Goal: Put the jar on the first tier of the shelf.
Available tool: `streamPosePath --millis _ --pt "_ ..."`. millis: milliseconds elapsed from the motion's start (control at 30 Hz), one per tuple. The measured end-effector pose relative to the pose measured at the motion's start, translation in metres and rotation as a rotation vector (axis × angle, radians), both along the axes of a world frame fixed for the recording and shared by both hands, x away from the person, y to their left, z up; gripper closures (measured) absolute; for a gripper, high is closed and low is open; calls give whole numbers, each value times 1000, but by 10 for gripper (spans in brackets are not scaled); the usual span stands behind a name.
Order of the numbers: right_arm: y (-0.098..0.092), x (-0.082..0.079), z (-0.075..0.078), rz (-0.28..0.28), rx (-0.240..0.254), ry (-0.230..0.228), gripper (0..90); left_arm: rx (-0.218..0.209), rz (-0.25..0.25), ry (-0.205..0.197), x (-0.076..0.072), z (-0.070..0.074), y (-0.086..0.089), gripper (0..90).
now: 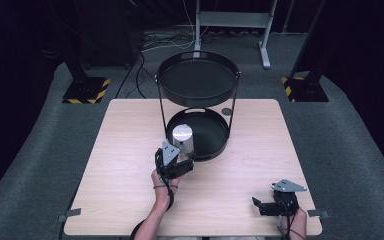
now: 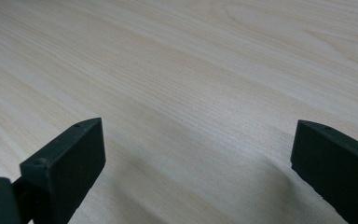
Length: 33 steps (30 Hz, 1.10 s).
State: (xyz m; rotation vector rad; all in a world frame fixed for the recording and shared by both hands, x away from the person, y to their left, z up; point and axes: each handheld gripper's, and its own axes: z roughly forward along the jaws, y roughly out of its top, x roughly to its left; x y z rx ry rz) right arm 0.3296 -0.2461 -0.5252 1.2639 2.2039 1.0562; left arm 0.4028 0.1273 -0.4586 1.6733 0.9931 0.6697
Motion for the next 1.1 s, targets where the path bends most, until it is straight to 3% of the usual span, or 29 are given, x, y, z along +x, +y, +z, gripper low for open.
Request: streamPosePath --millis 1100 --pt "1 0 0 -1 -7 -3 25 -11 4 5 29 5 -4 302"
